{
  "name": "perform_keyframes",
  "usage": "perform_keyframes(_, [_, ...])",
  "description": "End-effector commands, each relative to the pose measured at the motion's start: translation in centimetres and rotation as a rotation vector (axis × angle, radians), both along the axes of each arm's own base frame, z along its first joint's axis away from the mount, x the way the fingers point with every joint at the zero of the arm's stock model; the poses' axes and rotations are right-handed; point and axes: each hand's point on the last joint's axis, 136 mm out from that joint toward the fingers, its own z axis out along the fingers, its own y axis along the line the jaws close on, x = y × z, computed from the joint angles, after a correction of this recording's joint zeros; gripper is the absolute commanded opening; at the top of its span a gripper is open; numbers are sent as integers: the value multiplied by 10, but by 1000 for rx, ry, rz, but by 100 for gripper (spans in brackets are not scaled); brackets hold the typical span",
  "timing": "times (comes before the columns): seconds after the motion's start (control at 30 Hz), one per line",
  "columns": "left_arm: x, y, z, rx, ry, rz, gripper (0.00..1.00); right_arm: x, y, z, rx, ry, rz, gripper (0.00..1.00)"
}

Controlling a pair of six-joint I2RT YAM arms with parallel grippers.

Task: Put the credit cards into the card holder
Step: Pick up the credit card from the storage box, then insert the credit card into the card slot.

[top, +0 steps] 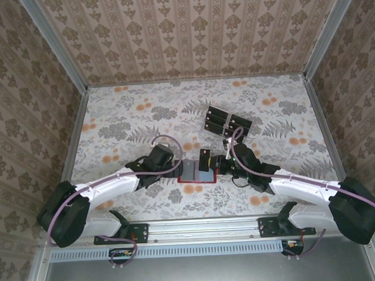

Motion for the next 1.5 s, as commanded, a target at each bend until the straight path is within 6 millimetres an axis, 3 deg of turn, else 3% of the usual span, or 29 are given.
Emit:
perform_keyframes(0.0, [-4,1,-8,62,13,-28,100,7,5,24,122,-70,-39,0])
perform_keyframes(0.43, [-5,-6,-18,144,-7,-47,100,0,1,-8,128,-32,-46,0])
perform_keyframes(0.77, [-13,2,-31,198,1,-29,100,1,1,-16,128,-26,-50,0])
perform_keyframes(1.47, [-18,13,-35,248,7,2,100,7,0,-35,150,-18,-90,0])
